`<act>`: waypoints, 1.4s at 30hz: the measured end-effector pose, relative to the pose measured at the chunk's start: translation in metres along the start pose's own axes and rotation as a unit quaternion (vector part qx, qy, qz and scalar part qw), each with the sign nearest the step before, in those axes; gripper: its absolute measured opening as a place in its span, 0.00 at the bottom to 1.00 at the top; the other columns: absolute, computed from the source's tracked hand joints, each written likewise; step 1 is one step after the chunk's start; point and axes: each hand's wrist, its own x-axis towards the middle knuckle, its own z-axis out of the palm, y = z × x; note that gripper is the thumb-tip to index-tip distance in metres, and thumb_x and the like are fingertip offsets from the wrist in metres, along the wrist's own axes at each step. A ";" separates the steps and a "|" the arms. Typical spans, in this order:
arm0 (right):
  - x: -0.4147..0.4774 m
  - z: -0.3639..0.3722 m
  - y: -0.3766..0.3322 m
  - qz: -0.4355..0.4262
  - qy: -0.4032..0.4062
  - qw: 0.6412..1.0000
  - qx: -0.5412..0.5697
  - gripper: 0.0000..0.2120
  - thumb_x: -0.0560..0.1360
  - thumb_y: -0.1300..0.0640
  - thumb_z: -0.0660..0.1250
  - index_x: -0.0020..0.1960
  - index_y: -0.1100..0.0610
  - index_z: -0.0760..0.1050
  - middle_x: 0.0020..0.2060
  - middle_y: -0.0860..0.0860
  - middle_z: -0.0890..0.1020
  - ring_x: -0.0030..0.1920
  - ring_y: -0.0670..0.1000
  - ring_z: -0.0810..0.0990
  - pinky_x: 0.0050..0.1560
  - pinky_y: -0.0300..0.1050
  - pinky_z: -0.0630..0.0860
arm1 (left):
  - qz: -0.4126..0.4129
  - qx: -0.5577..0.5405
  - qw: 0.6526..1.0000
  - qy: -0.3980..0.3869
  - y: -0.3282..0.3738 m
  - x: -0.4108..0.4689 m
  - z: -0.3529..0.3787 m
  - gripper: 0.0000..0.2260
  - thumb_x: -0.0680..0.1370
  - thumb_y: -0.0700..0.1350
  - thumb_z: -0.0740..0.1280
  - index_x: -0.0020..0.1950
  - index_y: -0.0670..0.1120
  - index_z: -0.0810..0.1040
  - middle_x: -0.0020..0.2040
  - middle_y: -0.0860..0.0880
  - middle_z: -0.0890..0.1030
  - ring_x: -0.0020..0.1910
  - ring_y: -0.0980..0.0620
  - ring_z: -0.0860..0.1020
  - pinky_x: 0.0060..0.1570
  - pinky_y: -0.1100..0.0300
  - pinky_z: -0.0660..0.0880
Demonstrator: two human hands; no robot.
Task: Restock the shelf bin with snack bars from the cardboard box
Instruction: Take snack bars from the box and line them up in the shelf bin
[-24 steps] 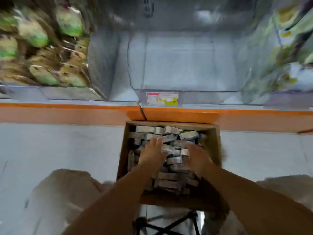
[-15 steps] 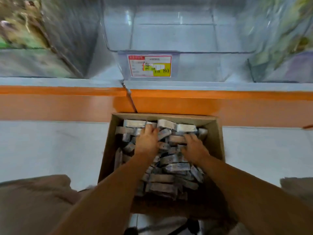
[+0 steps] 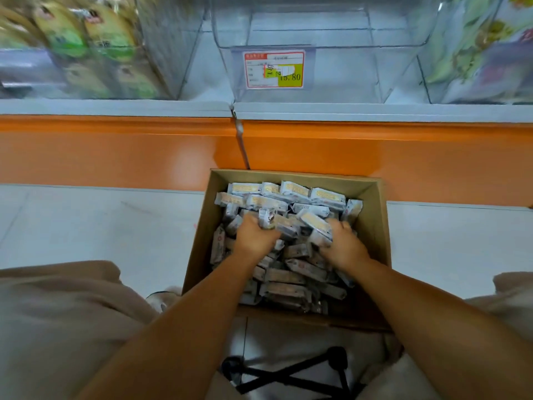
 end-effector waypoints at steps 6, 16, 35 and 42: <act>-0.038 -0.038 -0.042 -0.003 0.012 0.967 0.255 0.24 0.75 0.53 0.68 0.67 0.48 0.64 0.49 0.51 0.75 0.43 0.52 0.78 0.39 0.45 0.71 | -0.134 -0.177 0.970 -0.101 0.019 -0.021 -0.004 0.17 0.72 0.42 0.75 0.58 0.46 0.74 0.52 0.45 0.79 0.50 0.47 0.78 0.56 0.47 0.77; -0.115 -0.057 -0.104 -0.085 -0.067 0.955 0.277 0.31 0.77 0.54 0.65 0.76 0.45 0.55 0.72 0.56 0.67 0.63 0.60 0.74 0.63 0.59 0.70 | -0.071 -0.326 0.928 -0.165 0.061 -0.059 -0.034 0.48 0.60 0.60 0.81 0.76 0.50 0.67 0.80 0.50 0.54 0.79 0.45 0.54 0.73 0.40 0.61; -0.145 -0.143 -0.140 -0.191 0.064 0.851 0.485 0.07 0.79 0.57 0.64 0.55 0.57 0.75 0.47 0.63 0.83 0.42 0.60 0.83 0.38 0.50 0.80 | 0.114 -0.309 0.934 -0.138 0.146 -0.115 -0.100 0.35 0.58 0.49 0.83 0.63 0.47 0.79 0.59 0.48 0.83 0.66 0.45 0.75 0.65 0.41 0.71; -0.152 -0.177 -0.161 -0.216 -0.058 0.869 0.441 0.21 0.73 0.67 0.69 0.63 0.52 0.73 0.55 0.60 0.79 0.44 0.57 0.83 0.44 0.47 0.78 | 0.193 -0.221 0.953 -0.081 0.184 -0.135 -0.130 0.13 0.71 0.42 0.77 0.55 0.44 0.82 0.48 0.49 0.87 0.50 0.52 0.84 0.45 0.61 0.72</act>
